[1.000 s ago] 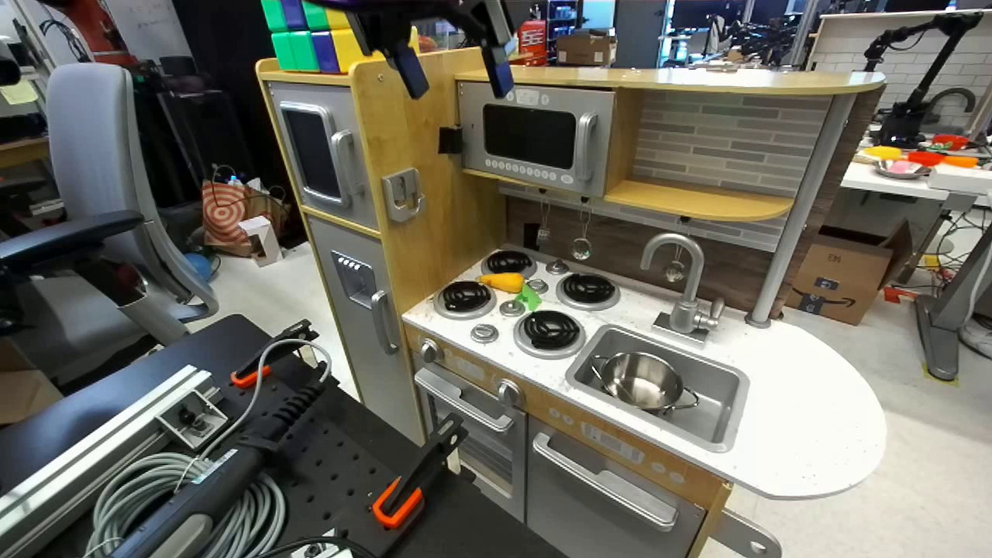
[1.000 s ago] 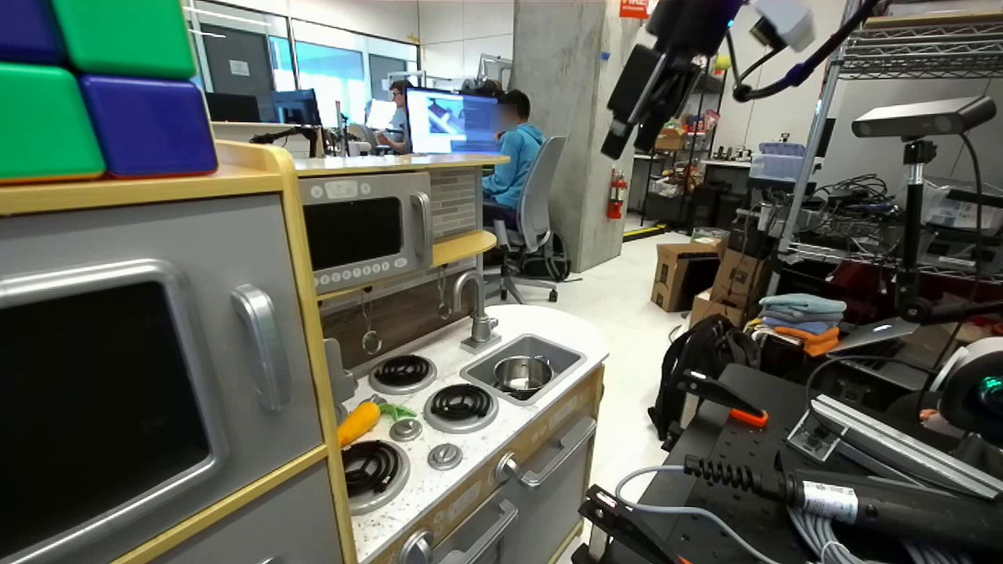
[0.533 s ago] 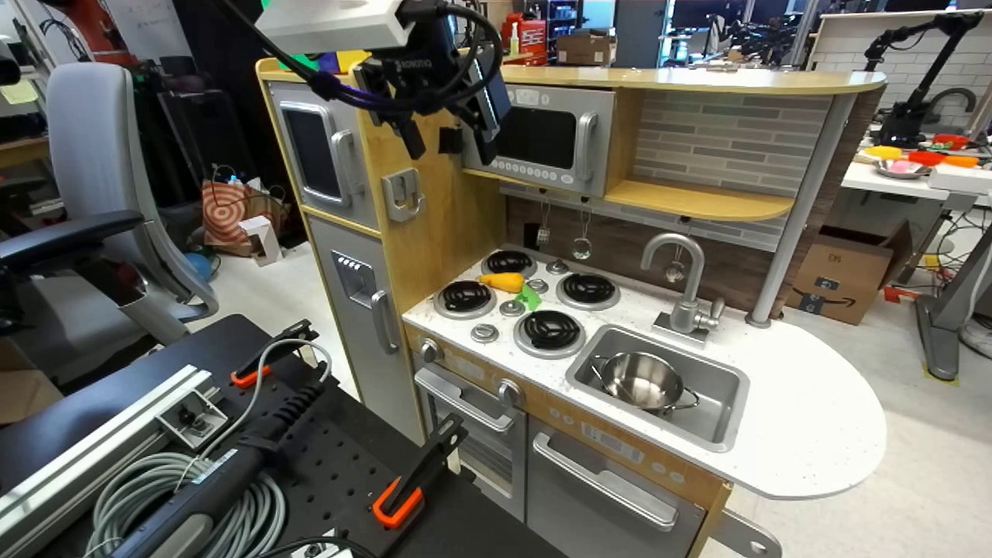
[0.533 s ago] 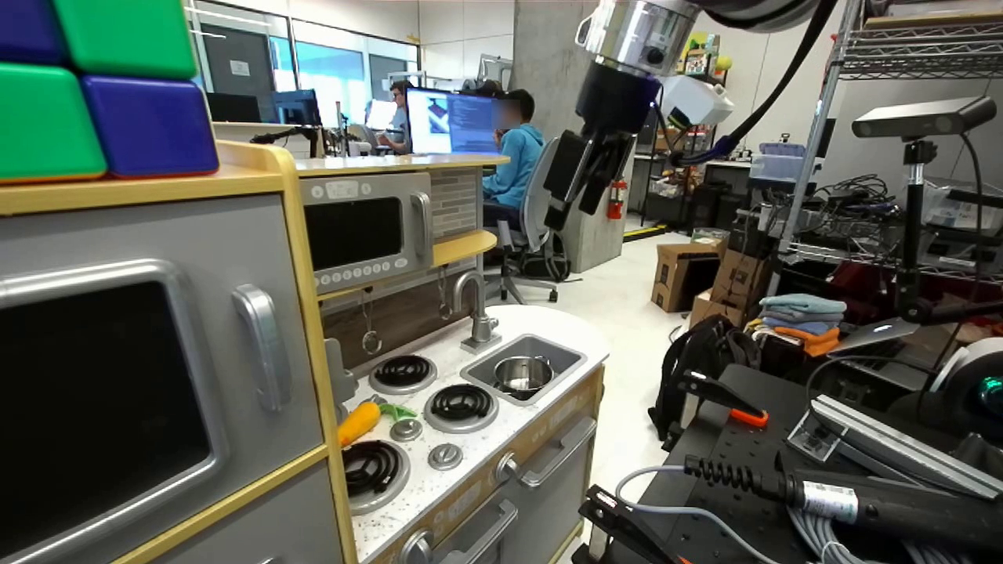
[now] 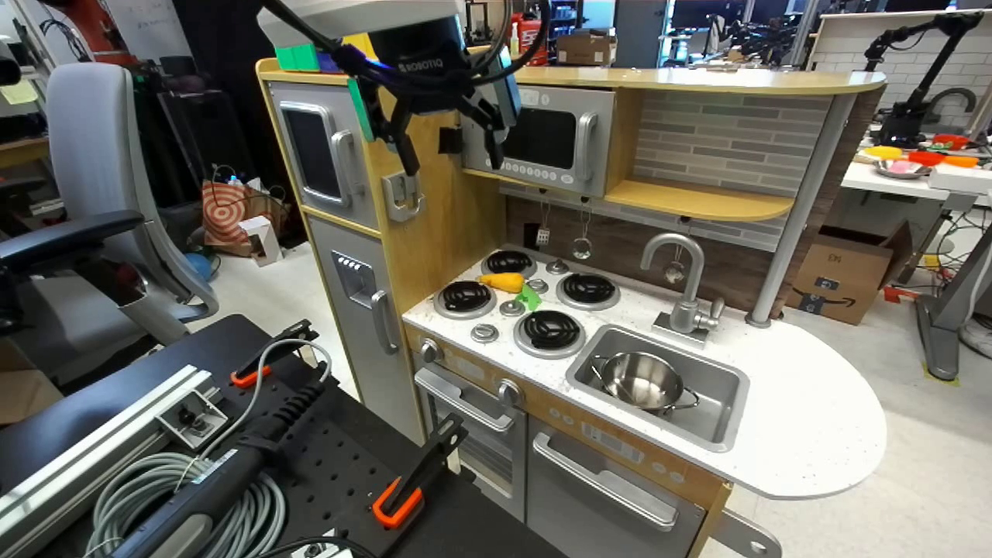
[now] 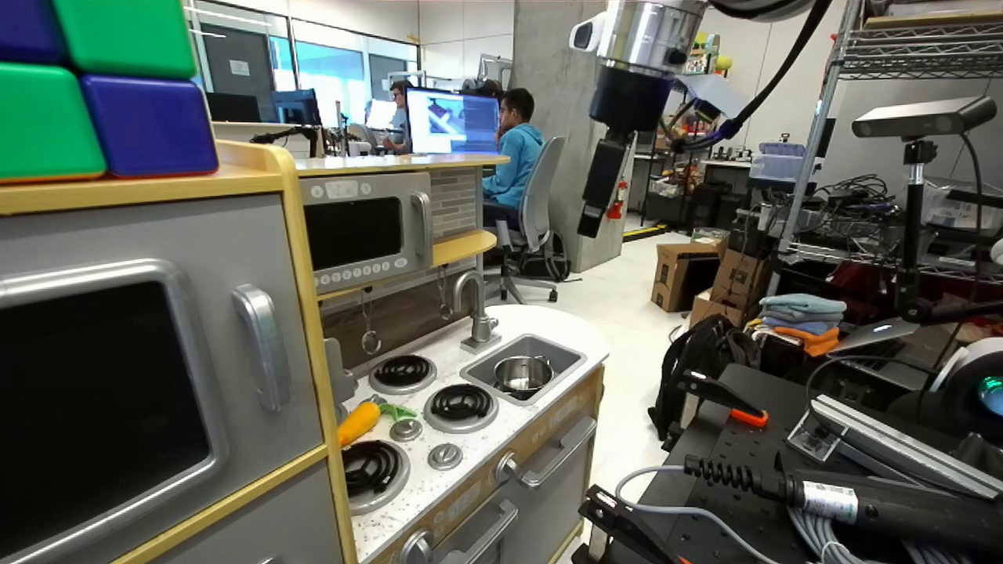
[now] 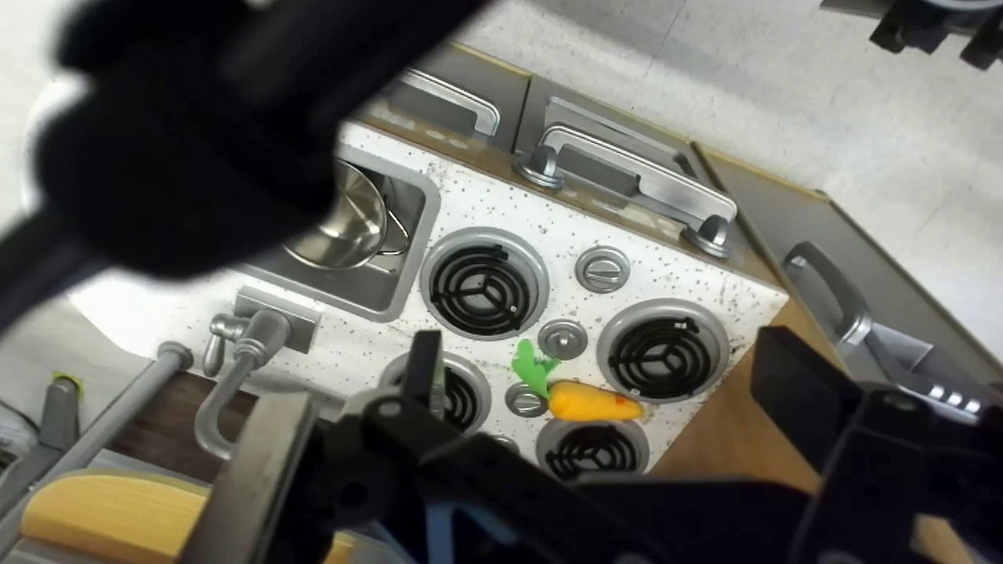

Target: Put the carrot plush toy in the pot

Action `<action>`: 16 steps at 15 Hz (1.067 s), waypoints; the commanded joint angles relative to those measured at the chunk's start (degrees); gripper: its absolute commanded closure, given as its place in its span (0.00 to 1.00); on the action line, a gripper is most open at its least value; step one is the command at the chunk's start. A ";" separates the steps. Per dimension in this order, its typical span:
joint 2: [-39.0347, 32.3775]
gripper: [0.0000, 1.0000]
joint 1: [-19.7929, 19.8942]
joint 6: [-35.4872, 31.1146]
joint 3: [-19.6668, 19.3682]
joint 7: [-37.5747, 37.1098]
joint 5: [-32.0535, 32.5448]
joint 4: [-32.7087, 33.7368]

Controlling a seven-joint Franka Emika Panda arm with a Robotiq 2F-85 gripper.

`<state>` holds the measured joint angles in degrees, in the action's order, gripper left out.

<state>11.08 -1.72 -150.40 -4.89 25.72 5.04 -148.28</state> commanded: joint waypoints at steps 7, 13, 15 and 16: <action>3.39 0.00 -0.62 -2.31 -4.45 35.59 -1.97 -3.84; 2.76 0.00 -2.04 -2.16 -6.61 46.29 -6.13 -3.82; 4.56 0.00 -4.45 -0.69 -8.29 49.49 -8.75 -4.43; 5.21 0.00 -4.91 -0.41 -8.49 49.62 -8.85 -4.70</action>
<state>16.34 -8.26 -151.00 -15.15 74.90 -3.01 -153.03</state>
